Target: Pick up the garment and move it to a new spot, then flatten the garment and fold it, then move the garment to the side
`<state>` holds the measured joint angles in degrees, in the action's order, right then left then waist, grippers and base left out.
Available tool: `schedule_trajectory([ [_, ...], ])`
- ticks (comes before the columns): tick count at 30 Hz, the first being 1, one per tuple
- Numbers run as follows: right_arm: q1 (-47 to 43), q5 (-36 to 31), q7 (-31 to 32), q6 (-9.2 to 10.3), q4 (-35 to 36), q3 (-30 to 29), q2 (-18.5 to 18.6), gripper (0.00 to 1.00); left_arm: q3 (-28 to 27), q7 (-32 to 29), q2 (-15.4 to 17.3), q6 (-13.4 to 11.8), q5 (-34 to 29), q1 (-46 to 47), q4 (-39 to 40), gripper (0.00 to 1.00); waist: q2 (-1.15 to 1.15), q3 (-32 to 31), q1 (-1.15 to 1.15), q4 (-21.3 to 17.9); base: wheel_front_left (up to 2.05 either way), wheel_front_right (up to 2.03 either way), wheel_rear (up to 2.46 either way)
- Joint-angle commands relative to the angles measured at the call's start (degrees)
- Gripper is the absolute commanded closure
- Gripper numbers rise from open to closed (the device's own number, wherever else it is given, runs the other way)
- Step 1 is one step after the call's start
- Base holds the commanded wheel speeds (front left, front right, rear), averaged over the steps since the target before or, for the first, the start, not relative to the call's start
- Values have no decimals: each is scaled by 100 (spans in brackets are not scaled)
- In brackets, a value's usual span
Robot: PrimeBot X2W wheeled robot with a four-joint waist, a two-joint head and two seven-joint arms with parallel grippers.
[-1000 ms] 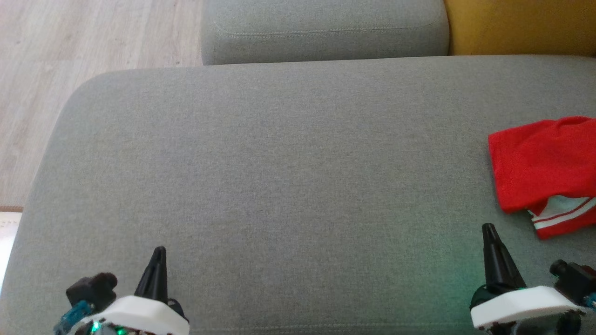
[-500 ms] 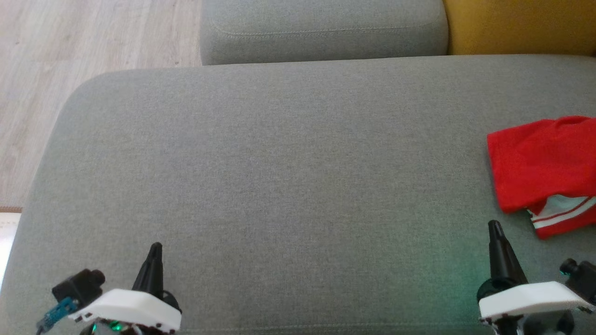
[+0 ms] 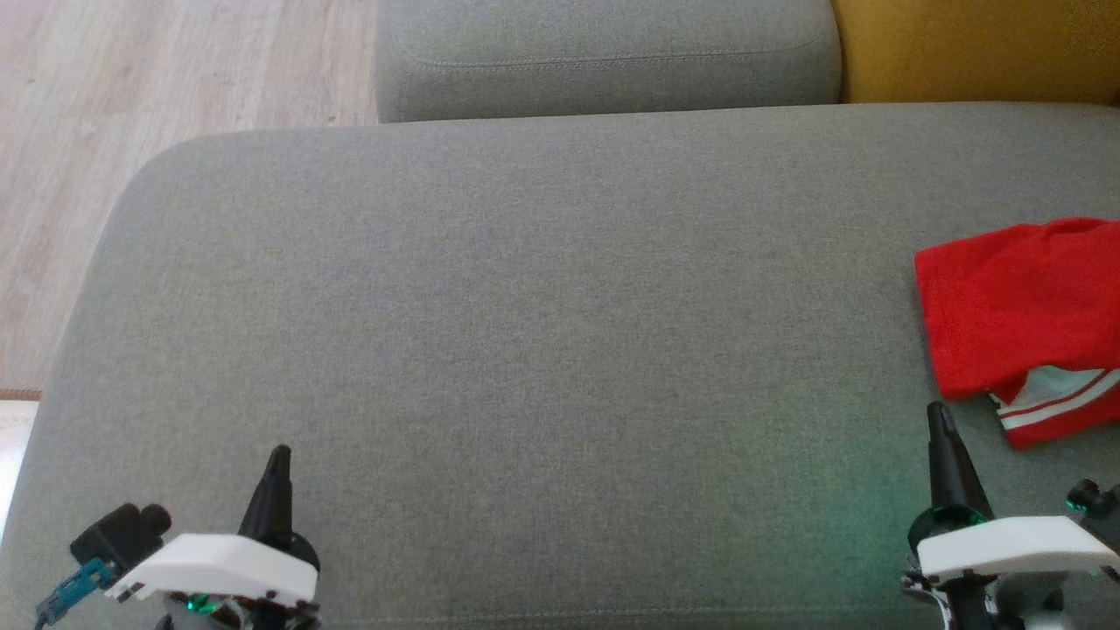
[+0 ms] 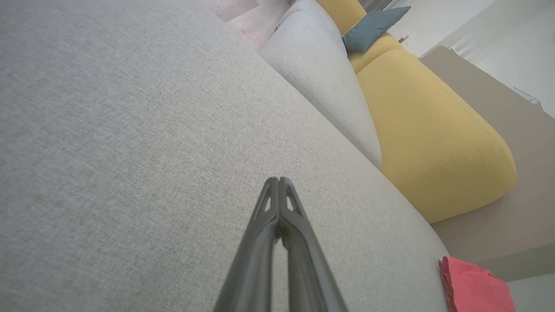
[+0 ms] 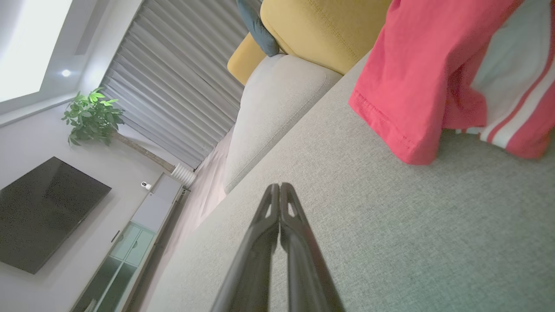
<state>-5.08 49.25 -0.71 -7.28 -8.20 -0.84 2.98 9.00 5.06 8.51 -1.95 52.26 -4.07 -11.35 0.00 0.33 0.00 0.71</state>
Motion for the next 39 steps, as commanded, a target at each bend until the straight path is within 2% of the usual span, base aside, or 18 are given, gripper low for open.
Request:
schedule_trajectory([
  [1,315,234,23,-10,127,7,128,100,-206,-54,18,56,206,365,135,100,0,0,0,-2,0,0,0],
  [39,764,2660,305,-16,-268,-179,151,100,-870,-599,-239,561,2443,732,-90,100,0,-9,0,-41,0,0,0],
])
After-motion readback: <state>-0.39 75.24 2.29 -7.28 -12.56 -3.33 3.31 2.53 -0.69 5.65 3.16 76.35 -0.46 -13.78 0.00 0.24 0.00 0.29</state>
